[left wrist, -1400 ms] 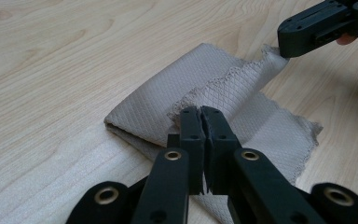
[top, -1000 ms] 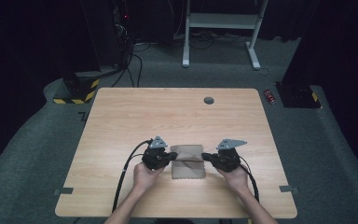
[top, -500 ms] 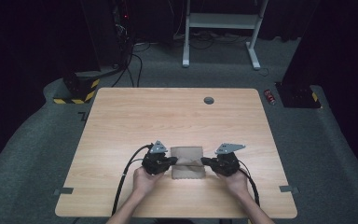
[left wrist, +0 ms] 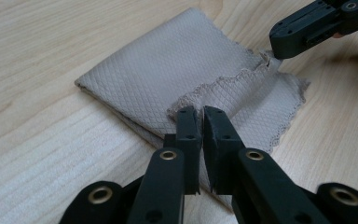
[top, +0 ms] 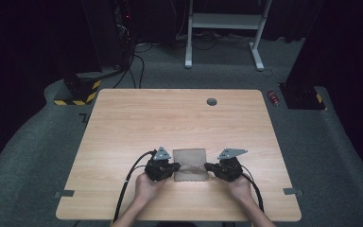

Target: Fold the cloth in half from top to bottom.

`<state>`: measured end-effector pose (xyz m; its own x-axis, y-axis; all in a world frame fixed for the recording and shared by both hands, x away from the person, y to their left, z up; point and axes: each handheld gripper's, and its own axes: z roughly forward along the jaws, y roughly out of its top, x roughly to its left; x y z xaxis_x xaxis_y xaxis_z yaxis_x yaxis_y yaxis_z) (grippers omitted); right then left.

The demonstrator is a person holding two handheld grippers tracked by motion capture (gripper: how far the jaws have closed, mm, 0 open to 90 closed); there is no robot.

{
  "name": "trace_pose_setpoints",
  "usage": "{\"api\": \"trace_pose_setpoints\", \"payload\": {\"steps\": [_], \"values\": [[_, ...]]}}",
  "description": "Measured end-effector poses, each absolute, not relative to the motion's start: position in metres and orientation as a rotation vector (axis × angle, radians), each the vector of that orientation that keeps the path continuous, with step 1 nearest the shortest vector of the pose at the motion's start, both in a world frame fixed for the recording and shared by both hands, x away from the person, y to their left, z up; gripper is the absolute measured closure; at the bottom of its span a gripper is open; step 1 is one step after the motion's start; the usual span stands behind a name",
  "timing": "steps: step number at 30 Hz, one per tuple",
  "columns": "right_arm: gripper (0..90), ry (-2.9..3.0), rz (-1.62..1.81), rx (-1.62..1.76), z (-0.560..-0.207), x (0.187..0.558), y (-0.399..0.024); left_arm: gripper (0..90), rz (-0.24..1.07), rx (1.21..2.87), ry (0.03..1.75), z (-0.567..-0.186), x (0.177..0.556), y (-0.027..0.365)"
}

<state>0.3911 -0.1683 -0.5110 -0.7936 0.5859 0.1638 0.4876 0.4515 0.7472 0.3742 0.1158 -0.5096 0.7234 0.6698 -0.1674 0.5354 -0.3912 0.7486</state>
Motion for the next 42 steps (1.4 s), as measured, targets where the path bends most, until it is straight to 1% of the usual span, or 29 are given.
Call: {"api": "trace_pose_setpoints", "payload": {"steps": [1,4,6,10,13,17,19,21,25,29,34,42], "values": [[88.0,2.576,1.263,0.959,-0.512,0.391,-0.168,82.5,0.203,2.085,0.912,-0.510,0.374,0.116],[81.1,2.579,1.261,0.978,-0.512,0.390,-0.169,80.0,0.189,2.076,0.906,-0.509,0.370,0.119],[78.8,2.572,1.265,0.978,-0.509,0.389,-0.170,79.0,0.193,2.057,0.909,-0.506,0.368,0.121],[78.0,2.542,1.290,0.973,-0.501,0.386,-0.174,76.9,0.192,2.007,0.909,-0.497,0.366,0.126],[78.0,2.525,1.299,0.987,-0.499,0.387,-0.175,75.7,0.205,2.001,0.902,-0.492,0.366,0.127],[77.6,2.520,1.293,0.999,-0.500,0.389,-0.172,71.1,0.217,2.002,0.911,-0.489,0.370,0.121],[76.6,2.526,1.285,0.996,-0.501,0.388,-0.169,68.5,0.216,2.027,0.915,-0.491,0.372,0.115],[75.5,2.547,1.270,0.983,-0.504,0.387,-0.164,66.4,0.228,2.088,0.906,-0.497,0.371,0.106],[74.8,2.562,1.243,0.967,-0.507,0.385,-0.161,63.3,0.235,2.136,0.904,-0.504,0.368,0.102],[68.2,2.580,1.157,0.940,-0.515,0.375,-0.158,60.0,0.267,2.182,0.908,-0.511,0.359,0.104],[65.9,2.558,1.092,0.891,-0.519,0.359,-0.157,59.1,0.291,2.202,0.908,-0.515,0.351,0.110],[66.2,2.559,1.086,0.881,-0.519,0.353,-0.160,58.9,0.296,2.207,0.920,-0.515,0.347,0.118]]}}
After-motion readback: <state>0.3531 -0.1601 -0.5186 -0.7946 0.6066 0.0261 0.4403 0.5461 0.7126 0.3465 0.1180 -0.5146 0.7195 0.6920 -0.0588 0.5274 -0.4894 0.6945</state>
